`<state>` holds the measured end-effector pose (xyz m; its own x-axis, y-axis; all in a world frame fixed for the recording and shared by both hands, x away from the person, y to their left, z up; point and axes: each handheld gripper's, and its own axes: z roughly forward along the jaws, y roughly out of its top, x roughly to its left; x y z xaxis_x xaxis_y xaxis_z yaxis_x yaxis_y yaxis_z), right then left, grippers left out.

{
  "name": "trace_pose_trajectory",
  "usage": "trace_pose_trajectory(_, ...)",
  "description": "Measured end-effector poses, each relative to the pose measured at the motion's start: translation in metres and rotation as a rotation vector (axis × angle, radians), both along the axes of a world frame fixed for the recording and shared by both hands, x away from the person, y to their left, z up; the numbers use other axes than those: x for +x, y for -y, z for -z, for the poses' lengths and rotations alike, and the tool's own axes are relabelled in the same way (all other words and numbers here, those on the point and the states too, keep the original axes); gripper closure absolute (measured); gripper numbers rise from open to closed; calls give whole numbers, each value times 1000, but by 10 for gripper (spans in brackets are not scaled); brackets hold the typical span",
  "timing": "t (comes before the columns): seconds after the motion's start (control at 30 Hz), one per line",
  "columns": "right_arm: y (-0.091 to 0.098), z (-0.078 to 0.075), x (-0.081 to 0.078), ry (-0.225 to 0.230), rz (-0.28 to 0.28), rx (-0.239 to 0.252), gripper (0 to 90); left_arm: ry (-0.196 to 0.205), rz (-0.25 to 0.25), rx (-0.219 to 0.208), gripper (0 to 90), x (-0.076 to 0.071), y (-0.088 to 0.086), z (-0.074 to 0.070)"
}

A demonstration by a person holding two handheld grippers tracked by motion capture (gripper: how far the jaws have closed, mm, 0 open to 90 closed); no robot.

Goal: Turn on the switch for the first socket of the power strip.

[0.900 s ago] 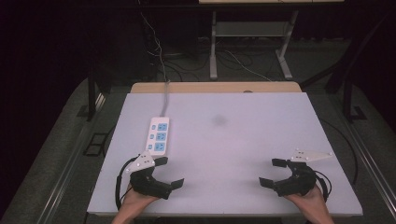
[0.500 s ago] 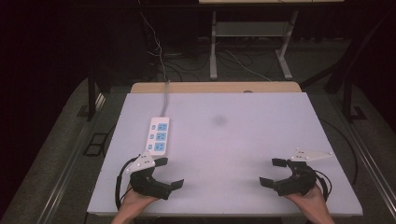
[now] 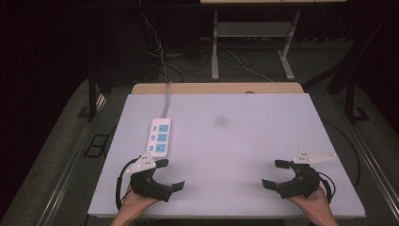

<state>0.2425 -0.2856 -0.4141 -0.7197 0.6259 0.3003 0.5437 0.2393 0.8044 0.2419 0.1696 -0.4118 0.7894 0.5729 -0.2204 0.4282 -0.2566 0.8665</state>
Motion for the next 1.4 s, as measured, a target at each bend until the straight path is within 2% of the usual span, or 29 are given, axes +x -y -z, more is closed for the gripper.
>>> trace_pose_trajectory(0.2,1,0,0,-2,5,2,5,-2,0,-9,0,1,-2,-2)
trace_pose_trajectory(0.33,1,0,0,-7,0,-1,6,-7,9,11,0,5,-3,-4)
trace_pose_trajectory(0.5,0,0,0,-10,1,-4,6,-9,5,7,0,8,-3,-9)
trace_pose_trajectory(0.7,0,1,1,-12,0,-6,5,-11,-11,15,0,16,-9,-18)
trace_pose_trajectory(1.4,-1,3,1,-13,6,-19,5,-15,-55,48,0,33,-30,-36)
